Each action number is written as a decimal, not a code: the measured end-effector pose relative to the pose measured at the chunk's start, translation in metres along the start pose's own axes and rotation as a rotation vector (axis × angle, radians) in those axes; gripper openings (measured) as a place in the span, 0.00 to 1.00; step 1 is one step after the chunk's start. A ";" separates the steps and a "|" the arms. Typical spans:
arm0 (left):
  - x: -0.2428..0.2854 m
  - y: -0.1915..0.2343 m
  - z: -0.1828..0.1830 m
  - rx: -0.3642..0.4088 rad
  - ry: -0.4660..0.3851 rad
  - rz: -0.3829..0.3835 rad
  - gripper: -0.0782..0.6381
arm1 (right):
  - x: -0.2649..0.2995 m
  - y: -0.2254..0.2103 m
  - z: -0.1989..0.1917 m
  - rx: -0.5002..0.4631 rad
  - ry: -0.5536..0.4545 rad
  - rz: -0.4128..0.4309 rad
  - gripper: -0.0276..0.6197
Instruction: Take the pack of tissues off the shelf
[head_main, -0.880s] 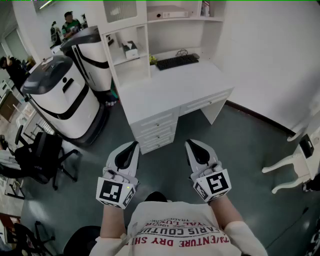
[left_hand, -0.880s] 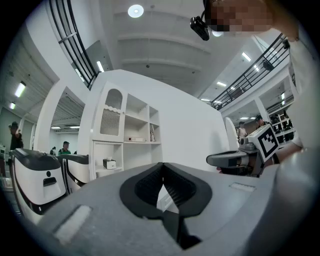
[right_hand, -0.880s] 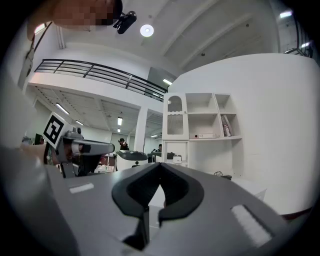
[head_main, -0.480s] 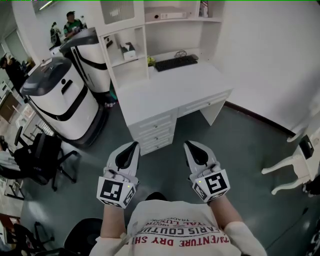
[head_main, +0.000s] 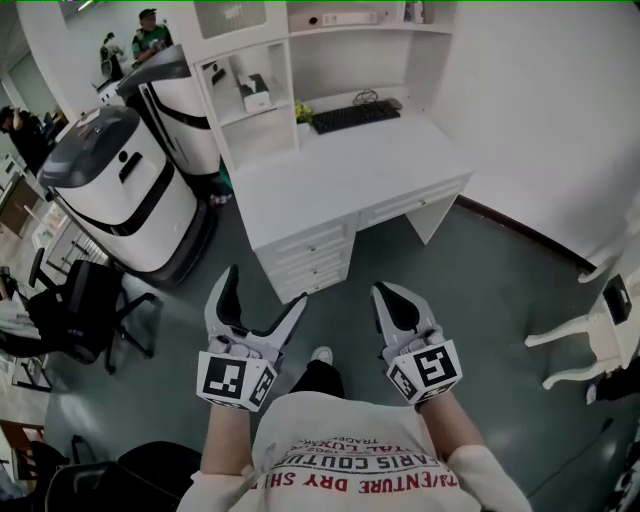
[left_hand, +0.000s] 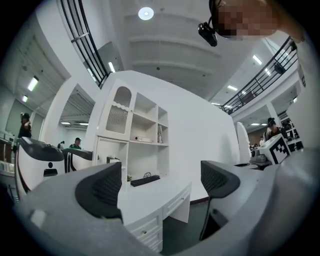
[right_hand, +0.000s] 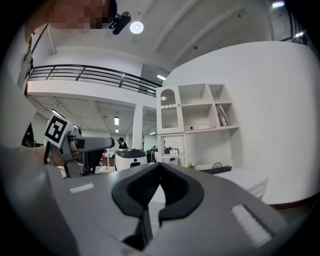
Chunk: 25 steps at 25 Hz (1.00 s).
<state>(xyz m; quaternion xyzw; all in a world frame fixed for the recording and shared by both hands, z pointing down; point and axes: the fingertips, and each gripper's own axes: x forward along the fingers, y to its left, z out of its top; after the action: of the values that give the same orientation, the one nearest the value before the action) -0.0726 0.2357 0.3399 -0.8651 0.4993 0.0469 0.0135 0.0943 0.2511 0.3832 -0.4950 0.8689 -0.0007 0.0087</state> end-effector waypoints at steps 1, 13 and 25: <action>0.003 0.004 -0.001 0.007 0.003 0.010 0.80 | 0.005 -0.003 -0.002 0.004 0.006 0.000 0.05; 0.109 0.069 -0.035 -0.004 0.055 0.035 0.80 | 0.108 -0.066 -0.023 0.002 0.070 0.005 0.05; 0.269 0.172 -0.064 -0.027 0.081 0.085 0.80 | 0.284 -0.153 -0.017 -0.023 0.111 0.085 0.05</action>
<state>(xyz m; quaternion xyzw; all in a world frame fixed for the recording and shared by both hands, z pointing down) -0.0834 -0.0865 0.3825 -0.8443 0.5352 0.0192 -0.0205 0.0808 -0.0711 0.3980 -0.4571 0.8881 -0.0175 -0.0450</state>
